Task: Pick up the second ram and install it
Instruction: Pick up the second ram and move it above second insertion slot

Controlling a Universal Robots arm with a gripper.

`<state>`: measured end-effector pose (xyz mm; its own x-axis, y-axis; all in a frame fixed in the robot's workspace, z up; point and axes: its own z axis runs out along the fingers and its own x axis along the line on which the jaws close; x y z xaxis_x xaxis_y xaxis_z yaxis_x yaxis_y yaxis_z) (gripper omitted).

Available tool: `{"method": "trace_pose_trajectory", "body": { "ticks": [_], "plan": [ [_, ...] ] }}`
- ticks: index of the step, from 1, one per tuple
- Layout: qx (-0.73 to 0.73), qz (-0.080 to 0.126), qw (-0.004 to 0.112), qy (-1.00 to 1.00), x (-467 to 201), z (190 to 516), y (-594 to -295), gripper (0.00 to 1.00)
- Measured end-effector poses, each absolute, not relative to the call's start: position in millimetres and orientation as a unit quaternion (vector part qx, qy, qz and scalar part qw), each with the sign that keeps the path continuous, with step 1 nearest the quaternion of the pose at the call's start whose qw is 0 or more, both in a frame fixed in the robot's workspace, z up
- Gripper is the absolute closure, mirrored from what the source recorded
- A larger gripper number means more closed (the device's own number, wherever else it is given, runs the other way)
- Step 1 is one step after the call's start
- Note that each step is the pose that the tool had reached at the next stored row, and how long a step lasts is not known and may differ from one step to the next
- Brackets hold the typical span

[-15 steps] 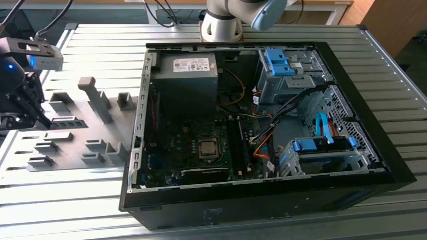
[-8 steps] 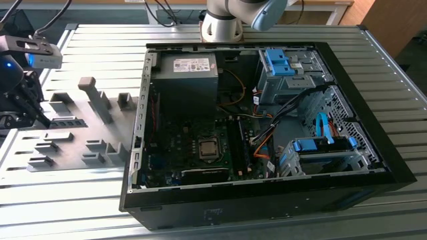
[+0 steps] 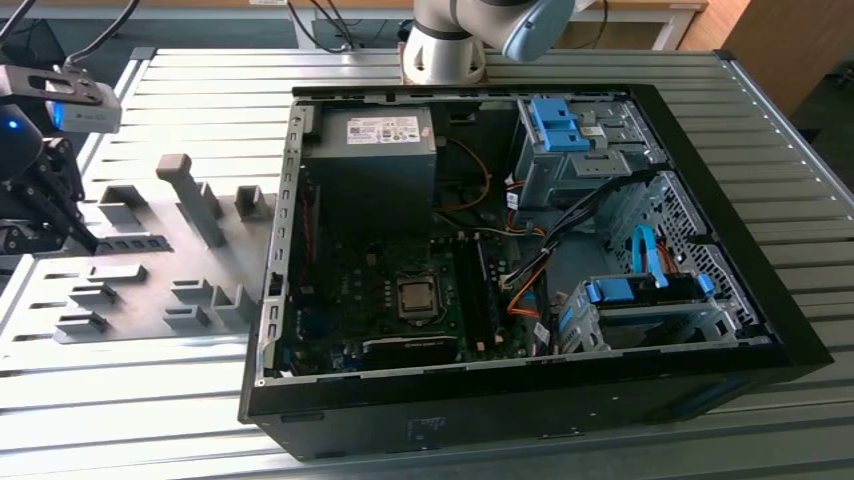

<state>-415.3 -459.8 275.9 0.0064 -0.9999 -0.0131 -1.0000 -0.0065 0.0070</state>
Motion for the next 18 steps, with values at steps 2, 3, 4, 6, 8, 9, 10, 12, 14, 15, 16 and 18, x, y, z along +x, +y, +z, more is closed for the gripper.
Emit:
{"method": "trace_pose_trajectory", "body": {
  "ticks": [2, 3, 4, 6, 8, 9, 10, 12, 14, 15, 16, 18],
  "plan": [
    [-0.709, 0.007, 0.002, 0.705, -415.4, 277.0, -459.8, 0.86],
    [-0.709, 0.007, 0.002, 0.705, -415.4, 277.5, -459.8, 0.86],
    [-0.709, 0.007, 0.002, 0.705, -415.4, 278.0, -459.7, 0.86],
    [-0.709, 0.007, 0.002, 0.705, -415.5, 279.2, -459.7, 0.86],
    [-0.709, 0.007, 0.002, 0.705, -415.5, 280.3, -459.7, 0.86],
    [-0.709, 0.007, 0.002, 0.705, -415.5, 280.8, -459.7, 0.86],
    [-0.709, 0.007, 0.002, 0.705, -415.5, 281.5, -459.7, 0.86],
    [-0.709, 0.007, 0.002, 0.705, -415.5, 282.8, -459.7, 0.86],
    [-0.709, 0.007, 0.002, 0.705, -415.6, 284.2, -459.7, 0.86],
    [-0.709, 0.007, 0.002, 0.705, -415.6, 284.9, -459.7, 0.86],
    [-0.709, 0.007, 0.002, 0.705, -415.6, 285.5, -459.7, 0.86],
    [-0.709, 0.007, 0.002, 0.705, -415.6, 286.8, -459.7, 0.86]
  ]
}}
